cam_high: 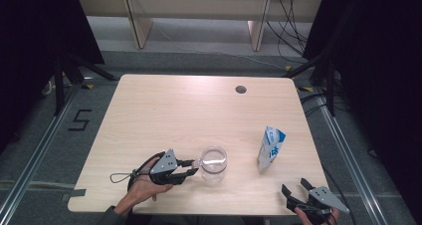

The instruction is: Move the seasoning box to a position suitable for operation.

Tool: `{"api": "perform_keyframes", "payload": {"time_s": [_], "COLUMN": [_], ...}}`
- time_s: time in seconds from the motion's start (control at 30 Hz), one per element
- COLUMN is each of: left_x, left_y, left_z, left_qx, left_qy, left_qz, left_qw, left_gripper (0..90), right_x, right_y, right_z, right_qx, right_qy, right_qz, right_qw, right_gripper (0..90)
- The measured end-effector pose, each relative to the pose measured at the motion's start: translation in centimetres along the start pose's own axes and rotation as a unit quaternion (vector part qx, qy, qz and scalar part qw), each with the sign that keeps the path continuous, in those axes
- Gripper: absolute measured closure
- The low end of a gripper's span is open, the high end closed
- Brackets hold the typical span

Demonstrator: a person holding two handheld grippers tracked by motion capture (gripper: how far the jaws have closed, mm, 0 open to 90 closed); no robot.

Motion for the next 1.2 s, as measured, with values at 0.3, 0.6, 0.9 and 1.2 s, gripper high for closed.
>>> {"api": "perform_keyframes", "payload": {"time_s": [0.3,0.6,0.9,1.2], "left_x": [-0.2,-0.8,-2.1,-3.9], "left_y": [-2.3,-4.2,-5.9,-5.6], "left_z": [0.1,0.3,0.8,1.9], "left_qx": [-0.020,-0.031,-0.051,-0.033], "left_qy": [-0.021,-0.040,-0.078,-0.076], "left_qz": [0.032,0.062,0.093,0.112], "left_qw": [0.9991,0.9968,0.9913,0.9902], "left_gripper": [42.3,41.8,44.4,55.2], "right_x": [0.1,0.4,0.6,0.7], "right_y": [0.0,0.2,0.1,0.2], "right_z": [0.0,0.1,-0.1,0.3], "right_qx": [0.000,-0.001,-0.003,-0.001], "right_qy": [0.000,0.002,0.008,0.000], "right_qz": [-0.003,-0.010,-0.007,-0.005], "right_qw": [1.0000,0.9999,0.9999,1.0000], "right_gripper": [24.3,24.3,24.4,24.3]}}
Point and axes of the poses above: each handheld gripper's, and its own axes: y roughly forward along the jaws, x roughly out of its underside, z roughly to its right, the point moved 10 cm from there along y, roughly forward along the jaws, and after that the axes turned 13 degrees about x, right-handed, at the moved point
